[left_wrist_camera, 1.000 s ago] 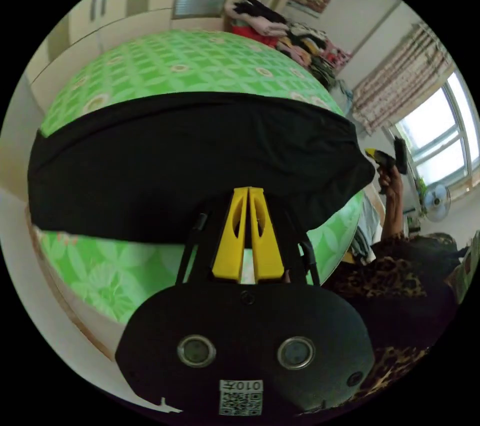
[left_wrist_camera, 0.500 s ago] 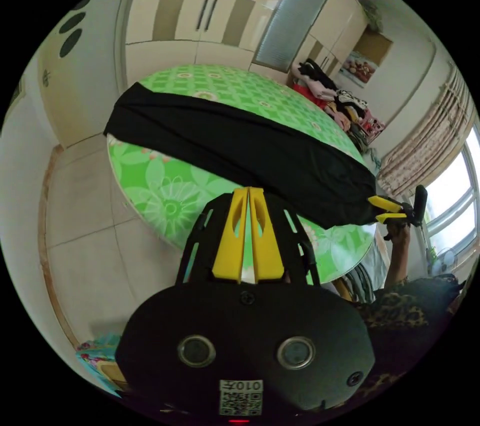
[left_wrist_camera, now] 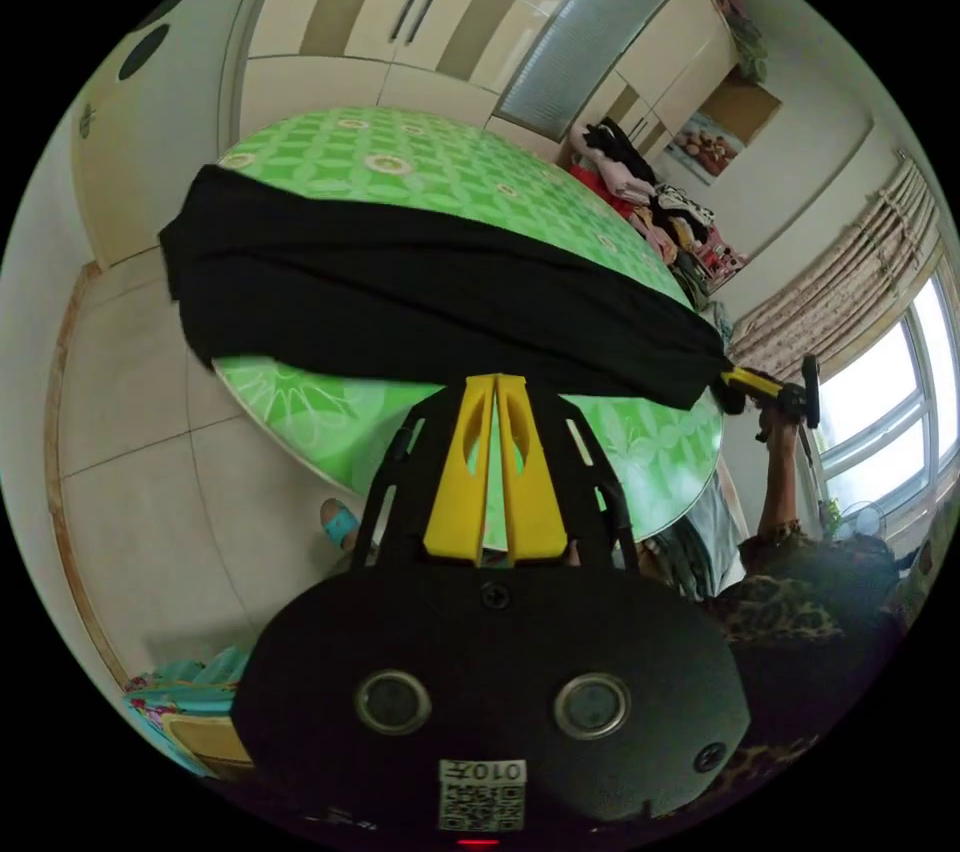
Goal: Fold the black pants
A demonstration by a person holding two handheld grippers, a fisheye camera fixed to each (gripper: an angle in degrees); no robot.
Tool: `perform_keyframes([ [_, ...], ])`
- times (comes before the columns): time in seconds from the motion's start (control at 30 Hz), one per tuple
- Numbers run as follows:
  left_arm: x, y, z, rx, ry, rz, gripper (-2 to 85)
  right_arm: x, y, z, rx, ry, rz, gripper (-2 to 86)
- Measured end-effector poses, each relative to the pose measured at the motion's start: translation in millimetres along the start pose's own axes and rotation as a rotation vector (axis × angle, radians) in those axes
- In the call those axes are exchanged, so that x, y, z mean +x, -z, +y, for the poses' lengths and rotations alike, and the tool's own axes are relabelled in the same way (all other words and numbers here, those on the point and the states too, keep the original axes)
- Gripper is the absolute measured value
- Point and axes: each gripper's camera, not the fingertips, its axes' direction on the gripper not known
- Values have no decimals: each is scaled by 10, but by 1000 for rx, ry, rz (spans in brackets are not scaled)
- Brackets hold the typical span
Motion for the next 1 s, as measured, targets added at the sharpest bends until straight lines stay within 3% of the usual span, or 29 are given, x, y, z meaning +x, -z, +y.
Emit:
perform_keyframes([
  [0.13, 266, 49, -198, -22, -8, 21, -3, 331, -52, 108, 21, -117, -198, 82],
  [0.3, 368, 434, -189, 8, 2, 16, -3, 246, 191, 326, 132, -308, -85, 71],
  [0.37, 263, 739, -85, 51, 53, -5, -3, 74, 328, 367, 245, -245, -197, 62],
  [0.43, 126, 943, 5, 85, 99, -1, -2, -191, 427, 292, 382, -97, -489, 50],
  [0.53, -112, 1135, 147, 107, 160, 38, -2, -720, 332, -69, 386, 122, -761, 42],
  [0.77, -605, 1159, 599, 157, 353, 176, -2, -2319, 24, -1050, 159, 502, -901, 53],
  [1.0, -837, 982, 755, 197, 424, 309, -2, -3497, 2, -1678, 69, 709, -671, 72],
])
